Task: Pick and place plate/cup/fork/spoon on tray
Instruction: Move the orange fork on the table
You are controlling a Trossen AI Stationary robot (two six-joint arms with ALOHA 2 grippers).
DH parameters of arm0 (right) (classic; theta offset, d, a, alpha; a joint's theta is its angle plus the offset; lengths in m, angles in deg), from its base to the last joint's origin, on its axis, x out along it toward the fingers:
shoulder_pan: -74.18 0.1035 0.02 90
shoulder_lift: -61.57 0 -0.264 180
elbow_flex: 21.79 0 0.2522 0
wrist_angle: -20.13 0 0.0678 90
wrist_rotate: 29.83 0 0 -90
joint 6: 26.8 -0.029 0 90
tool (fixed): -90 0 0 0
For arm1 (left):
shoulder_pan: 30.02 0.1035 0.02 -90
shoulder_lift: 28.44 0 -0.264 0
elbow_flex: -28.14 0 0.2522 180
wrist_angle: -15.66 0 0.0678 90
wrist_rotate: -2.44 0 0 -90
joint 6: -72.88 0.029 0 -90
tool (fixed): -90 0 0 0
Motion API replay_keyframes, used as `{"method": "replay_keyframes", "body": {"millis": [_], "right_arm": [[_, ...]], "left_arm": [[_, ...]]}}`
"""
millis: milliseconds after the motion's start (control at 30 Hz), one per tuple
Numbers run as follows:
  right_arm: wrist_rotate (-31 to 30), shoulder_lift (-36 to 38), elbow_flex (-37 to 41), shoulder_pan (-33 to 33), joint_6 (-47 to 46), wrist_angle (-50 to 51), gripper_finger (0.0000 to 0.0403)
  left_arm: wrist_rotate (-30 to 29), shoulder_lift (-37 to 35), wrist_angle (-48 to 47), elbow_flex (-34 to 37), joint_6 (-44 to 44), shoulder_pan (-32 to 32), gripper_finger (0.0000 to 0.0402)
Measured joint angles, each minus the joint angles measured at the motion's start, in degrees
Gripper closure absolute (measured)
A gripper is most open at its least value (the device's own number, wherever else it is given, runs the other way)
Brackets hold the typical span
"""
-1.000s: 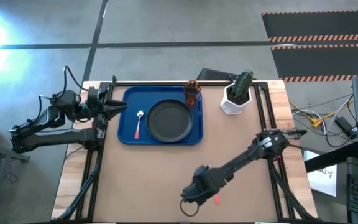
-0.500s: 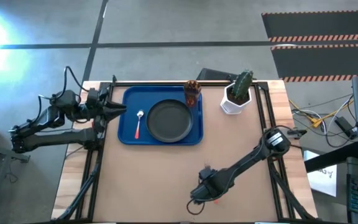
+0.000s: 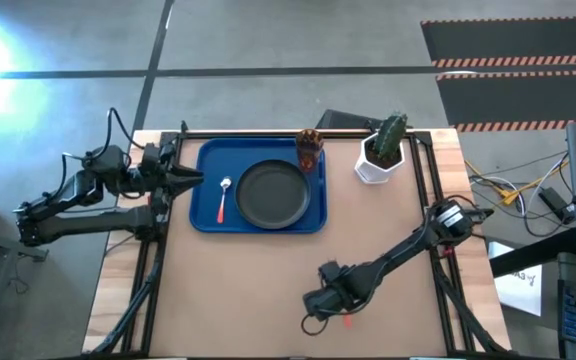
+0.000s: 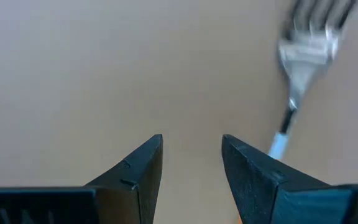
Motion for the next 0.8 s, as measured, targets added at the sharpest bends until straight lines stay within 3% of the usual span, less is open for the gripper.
{"method": "replay_keyframes", "body": {"millis": [67, 333, 800], "right_arm": [[-1.57, 1.71, -1.04, -0.07, 0.42, 0.78, 0.0248], [1.33, 3.72, -2.89, -0.17, -0.09, 10.62, 0.0248], [3.10, 0.01, -1.52, -0.06, -0.45, 9.50, 0.0248]], "left_arm": [[0.00, 0.05, 0.14, 0.00, -0.02, 0.02, 0.0327], [-0.02, -0.05, 0.18, 0.00, -0.08, 0.02, 0.0327], [-0.04, -0.21, 0.25, -0.11, -0.13, 0.01, 0.0327]]}}
